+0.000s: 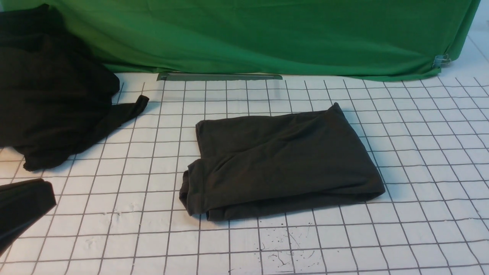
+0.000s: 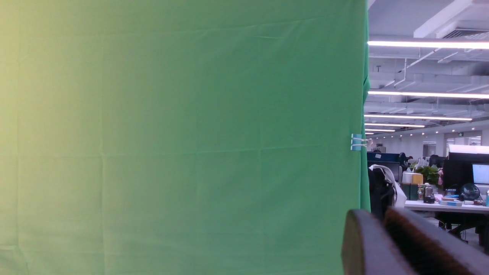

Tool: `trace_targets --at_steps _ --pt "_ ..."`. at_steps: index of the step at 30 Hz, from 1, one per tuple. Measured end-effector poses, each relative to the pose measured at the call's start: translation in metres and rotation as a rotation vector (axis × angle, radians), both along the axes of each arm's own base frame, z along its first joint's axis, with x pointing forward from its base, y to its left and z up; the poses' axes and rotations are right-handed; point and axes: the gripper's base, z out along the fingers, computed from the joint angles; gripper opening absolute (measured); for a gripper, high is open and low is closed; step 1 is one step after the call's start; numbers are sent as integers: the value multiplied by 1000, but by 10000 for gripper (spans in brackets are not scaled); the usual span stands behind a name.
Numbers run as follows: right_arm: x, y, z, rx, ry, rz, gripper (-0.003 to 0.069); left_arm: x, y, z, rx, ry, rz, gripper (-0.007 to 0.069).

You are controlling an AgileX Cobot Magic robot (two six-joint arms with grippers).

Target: Fold a long-sleeved shirt over a white checkered tablecloth.

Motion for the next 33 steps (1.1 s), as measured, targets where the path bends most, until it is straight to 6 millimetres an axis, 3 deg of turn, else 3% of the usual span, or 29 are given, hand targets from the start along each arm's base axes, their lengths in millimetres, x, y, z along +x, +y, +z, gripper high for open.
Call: trace_targets --at_steps 7,14,18,22,33 --pt "0 0 0 0 0 0 90 2 1 0 69 -60 5 -1" --pt "0 0 0 0 0 0 104 7 7 -16 122 -165 80 0" --pt "0 0 0 0 0 0 106 5 16 -42 88 -245 204 0" --pt "0 0 0 0 0 0 106 -1 26 -84 120 -292 342 1" --pt "0 0 0 1 0 0 131 2 31 -151 241 -194 418 1"
